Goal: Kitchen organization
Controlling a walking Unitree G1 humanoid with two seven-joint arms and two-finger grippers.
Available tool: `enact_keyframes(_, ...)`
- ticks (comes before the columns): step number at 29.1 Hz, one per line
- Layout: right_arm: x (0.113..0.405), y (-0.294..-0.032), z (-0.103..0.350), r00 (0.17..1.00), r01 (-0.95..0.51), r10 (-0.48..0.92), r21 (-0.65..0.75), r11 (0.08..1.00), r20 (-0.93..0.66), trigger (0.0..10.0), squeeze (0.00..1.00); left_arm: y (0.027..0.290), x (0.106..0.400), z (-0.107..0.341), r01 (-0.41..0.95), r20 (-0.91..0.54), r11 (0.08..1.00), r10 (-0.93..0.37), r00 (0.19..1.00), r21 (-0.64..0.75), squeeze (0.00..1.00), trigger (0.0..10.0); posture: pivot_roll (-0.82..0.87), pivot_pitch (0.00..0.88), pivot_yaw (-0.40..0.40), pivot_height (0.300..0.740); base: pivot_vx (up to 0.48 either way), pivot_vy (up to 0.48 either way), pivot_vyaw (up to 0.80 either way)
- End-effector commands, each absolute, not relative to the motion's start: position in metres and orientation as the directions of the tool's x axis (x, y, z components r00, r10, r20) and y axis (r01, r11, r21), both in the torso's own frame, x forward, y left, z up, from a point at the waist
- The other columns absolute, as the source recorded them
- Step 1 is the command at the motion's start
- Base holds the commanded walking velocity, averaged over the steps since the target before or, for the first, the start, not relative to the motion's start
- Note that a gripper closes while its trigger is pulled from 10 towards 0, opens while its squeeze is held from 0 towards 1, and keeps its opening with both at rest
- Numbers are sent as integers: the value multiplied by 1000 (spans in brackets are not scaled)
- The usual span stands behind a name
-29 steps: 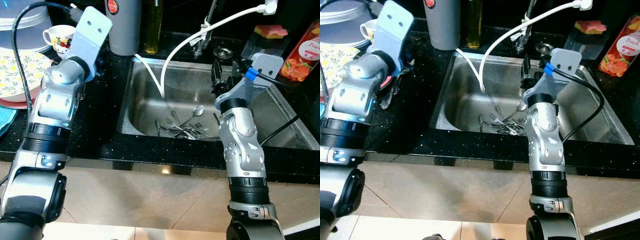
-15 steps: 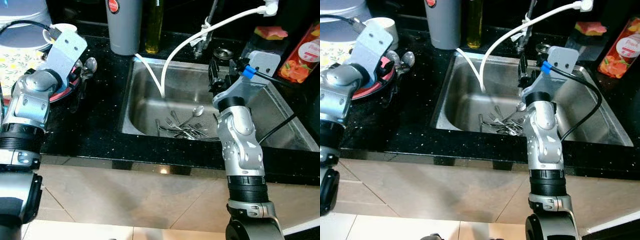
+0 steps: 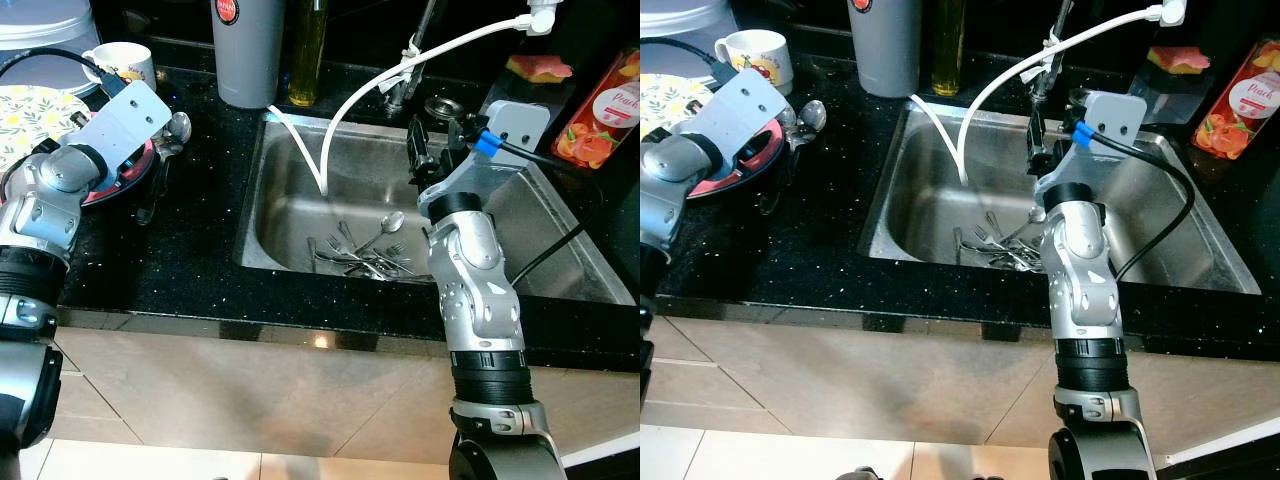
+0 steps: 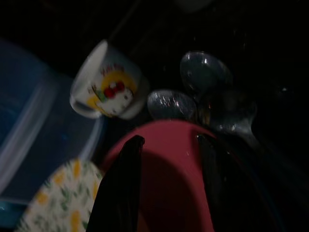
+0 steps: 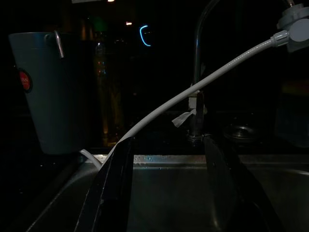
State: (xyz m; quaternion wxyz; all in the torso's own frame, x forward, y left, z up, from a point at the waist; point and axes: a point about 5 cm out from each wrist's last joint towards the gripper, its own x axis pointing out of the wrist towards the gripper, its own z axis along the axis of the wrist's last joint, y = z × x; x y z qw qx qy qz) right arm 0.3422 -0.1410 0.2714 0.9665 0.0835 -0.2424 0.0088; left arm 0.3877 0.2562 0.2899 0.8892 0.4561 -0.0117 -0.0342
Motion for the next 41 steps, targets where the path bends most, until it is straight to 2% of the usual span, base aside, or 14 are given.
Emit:
enact_keyframes(1, 344, -143, 271, 887, -52, -29, 161, 986, 461, 10000, 0, 261, 387, 297, 29, 16, 534, -79, 997, 845, 0, 10000, 269, 74, -101, 740, 0, 0, 0)
enact_keyframes(5, 344, -143, 271, 886, -53, -28, 161, 986, 463, 10000, 0, 263, 387, 298, 29, 32, 552, -100, 994, 833, 0, 10000, 271, 73, -100, 740, 0, 0, 0)
enact_keyframes(9, 344, -142, 271, 886, -55, -28, 164, 985, 463, 10000, 0, 266, 387, 292, 49, 2, 502, -101, 995, 863, 0, 10000, 274, 69, -94, 740, 0, 0, 0)
enact_keyframes(14, 343, -141, 271, 885, -55, -29, 166, 985, 464, 10000, 0, 281, 388, 289, 15, -12, 467, -9, 1000, 884, 0, 10000, 276, 71, -92, 740, 0, 0, 0)
enact_keyframes(19, 343, -141, 270, 885, -53, -31, 168, 984, 464, 10000, 0, 283, 388, 288, 15, -17, 440, 1, 1000, 898, 0, 10000, 278, 74, -91, 740, 0, 0, 0)
enact_keyframes(23, 343, -141, 270, 886, -53, -32, 170, 984, 463, 10000, 0, 284, 389, 282, 67, -72, 481, -7, 997, 874, 0, 10000, 276, 78, -88, 740, 0, 0, 0)
enact_keyframes(26, 342, -142, 270, 887, -49, -35, 170, 984, 461, 10000, 0, 251, 393, 292, 91, 0, 482, -186, 983, 872, 0, 10000, 272, 84, -90, 740, 0, 0, 0)
enact_keyframes(30, 343, -142, 270, 887, -49, -35, 169, 984, 461, 10000, 0, 234, 394, 295, 112, 20, 493, -255, 967, 863, 0, 10000, 270, 85, -89, 740, 0, 0, 0)
enact_keyframes(31, 343, -143, 270, 886, -48, -36, 168, 985, 461, 10000, 0, 209, 396, 296, 168, 26, 518, -346, 938, 839, 0, 10000, 268, 86, -87, 740, 0, 0, 0)
enact_keyframes(32, 343, -143, 270, 886, -48, -36, 168, 985, 461, 10000, 0, 209, 396, 296, 168, 26, 518, -346, 938, 839, 0, 10000, 268, 86, -87, 740, 0, 0, 0)
enact_keyframes(35, 343, -141, 271, 886, -49, -36, 171, 984, 462, 10000, 0, 176, 395, 292, 255, 8, 502, -463, 886, 826, 0, 10000, 263, 89, -79, 740, 0, 0, 0)
enact_keyframes(38, 342, -140, 271, 886, -49, -36, 172, 984, 462, 10000, 0, 172, 392, 289, 279, -13, 474, -490, 871, 835, 0, 10000, 262, 90, -77, 740, 0, 0, 0)
enact_keyframes(41, 341, -141, 269, 888, -48, -38, 175, 983, 458, 10000, 0, 157, 382, 288, 334, -11, 486, -553, 833, 808, 0, 10000, 271, 94, -82, 740, 0, 0, 0)
